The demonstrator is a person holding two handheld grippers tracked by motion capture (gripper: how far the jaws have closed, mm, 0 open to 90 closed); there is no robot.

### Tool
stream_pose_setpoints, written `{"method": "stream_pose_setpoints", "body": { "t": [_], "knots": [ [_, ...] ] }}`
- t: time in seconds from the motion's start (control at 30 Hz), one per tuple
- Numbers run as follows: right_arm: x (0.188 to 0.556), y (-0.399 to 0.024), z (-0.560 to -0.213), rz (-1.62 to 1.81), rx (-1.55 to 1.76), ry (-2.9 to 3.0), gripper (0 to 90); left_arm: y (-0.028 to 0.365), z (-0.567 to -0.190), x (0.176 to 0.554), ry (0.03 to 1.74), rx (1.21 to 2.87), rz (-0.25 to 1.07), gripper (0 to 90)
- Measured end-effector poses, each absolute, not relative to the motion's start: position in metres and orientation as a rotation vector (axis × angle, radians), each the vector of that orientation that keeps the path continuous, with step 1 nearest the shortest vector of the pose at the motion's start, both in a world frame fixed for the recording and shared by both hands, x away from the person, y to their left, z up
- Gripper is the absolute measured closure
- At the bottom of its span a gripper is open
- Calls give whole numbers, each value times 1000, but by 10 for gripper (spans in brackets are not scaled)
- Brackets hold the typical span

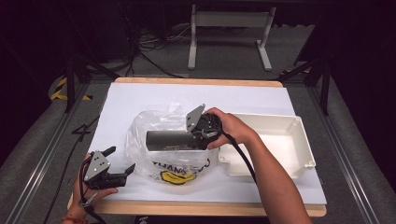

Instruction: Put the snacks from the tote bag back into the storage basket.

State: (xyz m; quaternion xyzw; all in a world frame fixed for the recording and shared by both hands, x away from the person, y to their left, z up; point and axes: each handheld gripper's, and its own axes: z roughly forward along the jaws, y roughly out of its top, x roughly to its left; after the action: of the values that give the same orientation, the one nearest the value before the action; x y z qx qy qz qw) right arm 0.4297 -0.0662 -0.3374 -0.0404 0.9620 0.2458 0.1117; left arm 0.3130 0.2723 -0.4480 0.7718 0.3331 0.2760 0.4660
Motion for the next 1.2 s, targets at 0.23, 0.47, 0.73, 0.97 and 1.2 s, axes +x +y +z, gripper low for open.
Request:
{"method": "stream_pose_setpoints", "body": {
  "t": [0.23,0.47,0.73,0.97,1.2],
  "knots": [
    [426,-64,-328,709,-160,2820,429,273,-448,313,818,1894,677,89],
    [424,-71,-321,721,-167,2813,429,273,-448,313,817,1899,678,89],
    [419,-80,-313,727,-194,2809,429,273,-449,314,817,1907,678,88],
    [415,-92,-307,727,-183,2801,429,274,-448,313,825,1891,680,85],
    [412,-103,-303,734,-178,2794,429,275,-448,311,829,1887,691,84]
  ]
}}
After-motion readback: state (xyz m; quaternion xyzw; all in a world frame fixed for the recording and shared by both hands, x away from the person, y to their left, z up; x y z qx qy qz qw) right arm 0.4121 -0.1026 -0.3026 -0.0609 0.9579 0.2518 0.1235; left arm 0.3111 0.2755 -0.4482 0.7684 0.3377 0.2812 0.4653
